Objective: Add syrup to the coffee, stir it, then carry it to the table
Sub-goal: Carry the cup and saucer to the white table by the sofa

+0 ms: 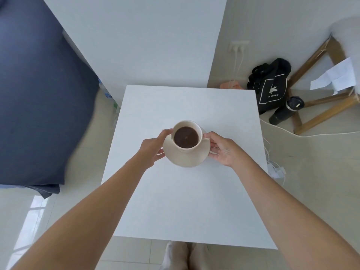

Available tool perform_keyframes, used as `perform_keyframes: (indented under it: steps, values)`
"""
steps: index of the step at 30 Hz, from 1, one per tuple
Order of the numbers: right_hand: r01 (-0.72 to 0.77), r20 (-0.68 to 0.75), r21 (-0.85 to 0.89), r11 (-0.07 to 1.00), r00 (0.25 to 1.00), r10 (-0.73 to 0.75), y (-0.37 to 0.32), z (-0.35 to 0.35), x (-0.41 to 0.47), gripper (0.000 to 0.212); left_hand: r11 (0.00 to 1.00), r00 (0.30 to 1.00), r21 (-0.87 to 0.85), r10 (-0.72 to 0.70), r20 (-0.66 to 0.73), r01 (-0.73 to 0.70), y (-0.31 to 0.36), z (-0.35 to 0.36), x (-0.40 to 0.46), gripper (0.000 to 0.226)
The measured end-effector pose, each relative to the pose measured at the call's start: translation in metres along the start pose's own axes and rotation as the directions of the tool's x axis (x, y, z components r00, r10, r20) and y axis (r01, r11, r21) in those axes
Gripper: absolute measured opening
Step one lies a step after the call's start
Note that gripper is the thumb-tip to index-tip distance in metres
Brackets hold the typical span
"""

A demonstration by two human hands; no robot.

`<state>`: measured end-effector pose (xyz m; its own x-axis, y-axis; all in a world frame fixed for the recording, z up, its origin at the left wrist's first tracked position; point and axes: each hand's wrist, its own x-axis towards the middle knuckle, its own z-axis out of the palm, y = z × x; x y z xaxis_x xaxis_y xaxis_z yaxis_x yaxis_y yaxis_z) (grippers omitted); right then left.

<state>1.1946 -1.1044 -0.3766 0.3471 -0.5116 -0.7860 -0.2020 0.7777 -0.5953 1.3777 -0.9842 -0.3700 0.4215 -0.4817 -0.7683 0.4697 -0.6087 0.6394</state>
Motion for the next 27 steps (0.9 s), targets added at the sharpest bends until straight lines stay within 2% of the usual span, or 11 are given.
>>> perform_keyframes:
  steps: [4,27]
  values:
    - [0.004,-0.028,0.042,0.999,1.0,-0.003,0.008,0.001,0.011,0.014,1.0,1.0,-0.004,-0.013,-0.016,0.013,-0.007,0.002,0.009,0.061]
    - [0.013,-0.151,-0.055,0.998,0.988,-0.021,0.023,0.003,0.025,0.01,0.998,0.995,0.018,-0.062,-0.075,0.063,-0.028,0.006,0.034,0.062]
